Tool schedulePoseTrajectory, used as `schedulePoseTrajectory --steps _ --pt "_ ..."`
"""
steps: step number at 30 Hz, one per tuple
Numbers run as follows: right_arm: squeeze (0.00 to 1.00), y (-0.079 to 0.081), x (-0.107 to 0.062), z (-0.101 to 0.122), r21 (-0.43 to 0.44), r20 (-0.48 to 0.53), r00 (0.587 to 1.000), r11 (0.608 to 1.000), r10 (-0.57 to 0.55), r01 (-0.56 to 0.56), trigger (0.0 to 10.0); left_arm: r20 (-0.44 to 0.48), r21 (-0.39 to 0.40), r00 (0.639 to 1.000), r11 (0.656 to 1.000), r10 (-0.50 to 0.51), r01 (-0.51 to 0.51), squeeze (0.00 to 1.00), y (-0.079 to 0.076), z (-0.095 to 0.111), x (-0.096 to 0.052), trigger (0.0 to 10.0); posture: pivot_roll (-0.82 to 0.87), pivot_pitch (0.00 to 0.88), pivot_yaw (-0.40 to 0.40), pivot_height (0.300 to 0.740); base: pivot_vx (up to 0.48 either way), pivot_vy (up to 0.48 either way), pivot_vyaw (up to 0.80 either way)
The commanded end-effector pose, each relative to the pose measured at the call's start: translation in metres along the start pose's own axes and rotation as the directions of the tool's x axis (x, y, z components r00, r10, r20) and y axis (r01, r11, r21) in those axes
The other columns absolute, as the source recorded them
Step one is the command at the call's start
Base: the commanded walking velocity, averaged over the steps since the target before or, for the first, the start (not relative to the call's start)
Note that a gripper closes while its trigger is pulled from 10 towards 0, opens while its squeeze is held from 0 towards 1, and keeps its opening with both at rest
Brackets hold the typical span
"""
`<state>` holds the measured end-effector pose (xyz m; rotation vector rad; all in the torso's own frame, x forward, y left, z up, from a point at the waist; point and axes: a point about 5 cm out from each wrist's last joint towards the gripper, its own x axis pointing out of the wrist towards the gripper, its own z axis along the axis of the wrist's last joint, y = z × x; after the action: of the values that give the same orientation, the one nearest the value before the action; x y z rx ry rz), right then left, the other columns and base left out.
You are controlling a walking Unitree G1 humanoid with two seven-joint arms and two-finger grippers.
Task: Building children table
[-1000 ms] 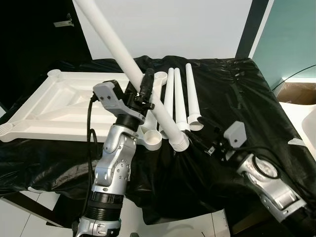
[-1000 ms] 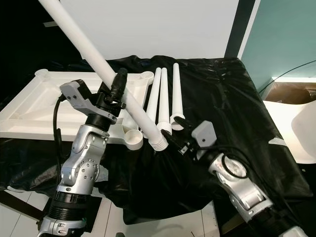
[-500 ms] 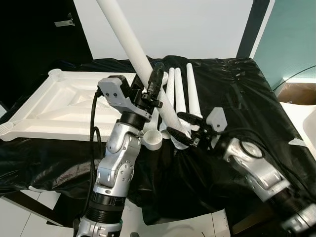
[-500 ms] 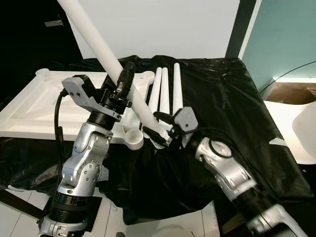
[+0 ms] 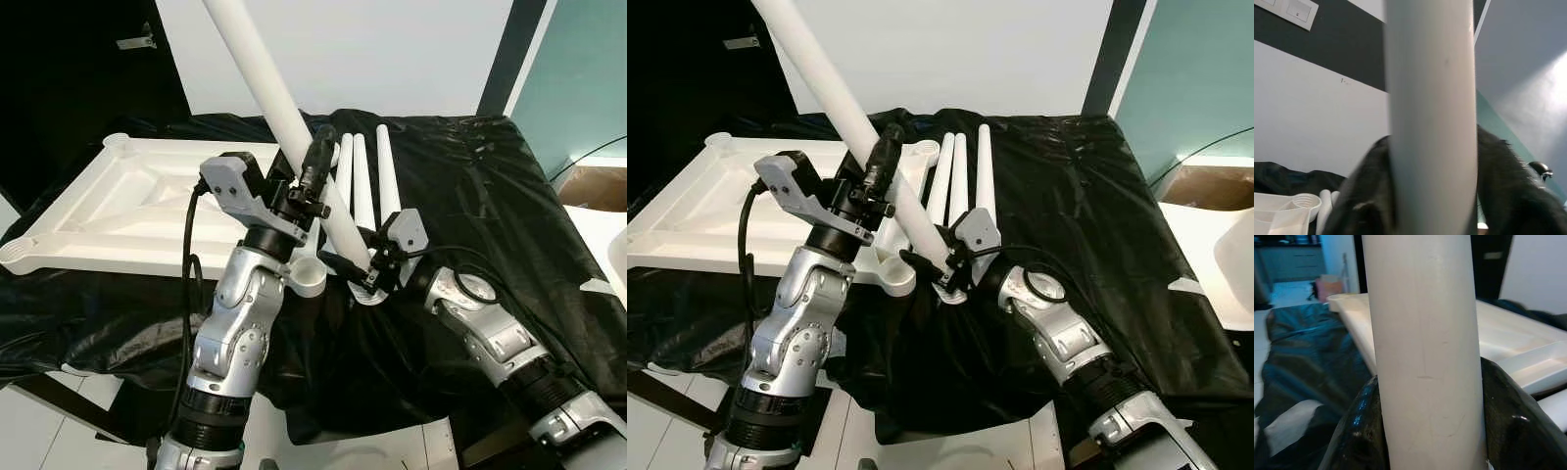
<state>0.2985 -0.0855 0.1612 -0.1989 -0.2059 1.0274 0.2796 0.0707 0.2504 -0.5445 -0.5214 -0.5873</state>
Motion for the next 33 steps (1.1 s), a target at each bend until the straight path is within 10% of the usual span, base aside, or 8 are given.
schedulePoseTrajectory --steps 1,4,5,16,19,21,24,33 --pt "0.0 0.002 -0.001 0.0 0.05 -0.008 0.998 0.997 0.059 -0.058 0.0 0.008 -0.034 0.994 0.994 -0.106 0.106 1.0 -0.007 0.002 0.002 10.0 0.08 0.0 0.051 0.74 0.0 0.0 0.0" --pt "0.0 -0.001 -0.007 0.008 0.092 -0.004 0.986 0.982 0.166 -0.165 0.0 0.001 -0.122 0.995 0.987 -0.104 0.104 1.0 -0.004 0.002 0.003 10.0 0.07 0.0 0.056 0.74 0.0 0.0 0.0" --pt "0.0 -0.008 -0.012 0.013 0.092 -0.015 0.978 0.974 0.207 -0.205 0.0 -0.005 -0.172 0.991 0.977 -0.131 0.128 0.0 -0.005 0.002 0.003 10.0 0.07 0.0 0.058 0.74 0.0 0.0 0.0" --pt "0.0 -0.04 -0.039 0.014 0.029 -0.22 0.918 0.943 0.331 -0.333 0.0 -0.024 -0.22 0.981 0.958 -0.193 0.183 0.0 -0.003 0.002 -0.003 10.0 0.06 0.0 0.055 0.74 0.0 0.0 0.0" --pt "0.0 -0.05 -0.046 0.012 0.006 -0.273 0.902 0.938 0.334 -0.346 0.0 -0.012 -0.242 0.978 0.949 -0.209 0.2 0.0 -0.004 0.003 -0.005 0.0 0.06 0.0 0.05 0.74 0.0 0.0 0.0" --pt "0.0 -0.052 -0.046 0.012 0.001 -0.277 0.903 0.94 0.328 -0.341 0.0 -0.011 -0.248 0.977 0.947 -0.213 0.203 0.0 -0.004 0.004 -0.006 0.0 0.06 0.0 0.05 0.74 0.0 0.0 0.0" --pt "0.0 -0.058 -0.035 0.009 -0.104 -0.285 0.938 0.967 0.196 -0.234 10.0 0.012 -0.255 0.979 0.946 -0.205 0.201 0.0 -0.002 0.006 -0.008 0.0 0.06 0.0 0.048 0.74 0.0 0.0 0.0" --pt "0.0 -0.053 -0.012 0.011 -0.219 -0.207 0.978 0.974 0.009 -0.056 10.0 0.023 -0.247 0.98 0.948 -0.2 0.199 0.0 -0.001 0.007 -0.008 0.0 0.06 0.0 0.051 0.74 0.0 0.0 0.0"
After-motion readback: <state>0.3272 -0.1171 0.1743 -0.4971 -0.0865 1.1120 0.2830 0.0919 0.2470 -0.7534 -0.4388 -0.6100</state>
